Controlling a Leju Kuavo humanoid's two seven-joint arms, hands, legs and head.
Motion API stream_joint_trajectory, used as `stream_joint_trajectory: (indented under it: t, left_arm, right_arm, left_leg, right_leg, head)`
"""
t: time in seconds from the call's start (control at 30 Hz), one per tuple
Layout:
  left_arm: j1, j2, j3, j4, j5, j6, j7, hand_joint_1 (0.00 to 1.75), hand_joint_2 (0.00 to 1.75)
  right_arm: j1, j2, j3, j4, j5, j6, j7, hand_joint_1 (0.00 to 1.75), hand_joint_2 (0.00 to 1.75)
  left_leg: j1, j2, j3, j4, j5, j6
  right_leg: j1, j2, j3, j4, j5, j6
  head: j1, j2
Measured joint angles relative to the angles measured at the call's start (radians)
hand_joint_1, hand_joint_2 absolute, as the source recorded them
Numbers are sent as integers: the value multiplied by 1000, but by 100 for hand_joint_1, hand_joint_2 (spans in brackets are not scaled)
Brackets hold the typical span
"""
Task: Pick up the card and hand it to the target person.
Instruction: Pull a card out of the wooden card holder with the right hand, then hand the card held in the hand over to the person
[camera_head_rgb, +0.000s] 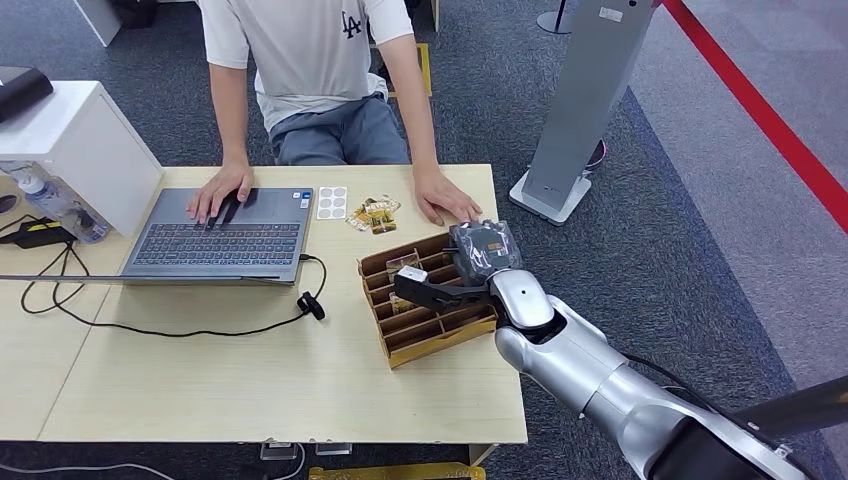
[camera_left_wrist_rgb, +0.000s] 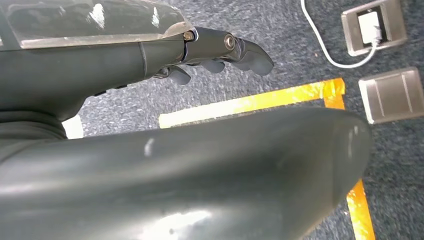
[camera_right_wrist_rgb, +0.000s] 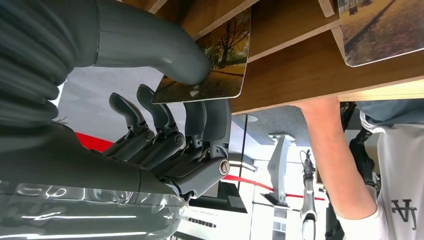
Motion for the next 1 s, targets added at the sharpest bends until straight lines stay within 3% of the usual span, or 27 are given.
stream_joint_trajectory:
  t: [0.23,0.43,0.7,1.0]
  left_arm:
    - [1,5,0,0,15,15,9,0,0]
    - [4,6,-1,0,33,22,3,0,0]
    - [10,6,-2,0,46,24,0,0,0]
    - [10,6,-9,0,63,19,-11,0,0]
  right_arm:
    - [-9,-5,-6,-47,6,10,32,155,175]
    - [-53,-33,-29,-210,51,31,82,155,175]
    - [-72,-49,-43,-405,61,5,64,155,175]
    - [-12,-36,-37,-440,23,-178,-34,155,175]
  left_leg:
    - [0,0,0,0,0,0]
    - [0,0,0,1,0,0]
    - [0,0,-1,1,0,0]
    - [0,0,-1,1,0,0]
  right_leg:
    - [0,0,0,0,0,0]
    - [0,0,0,0,0,0]
    - [0,0,0,0,0,0]
    - [0,0,0,0,0,0]
  head:
    - [1,0]
    - [1,0]
    - [0,0]
    - [2,0]
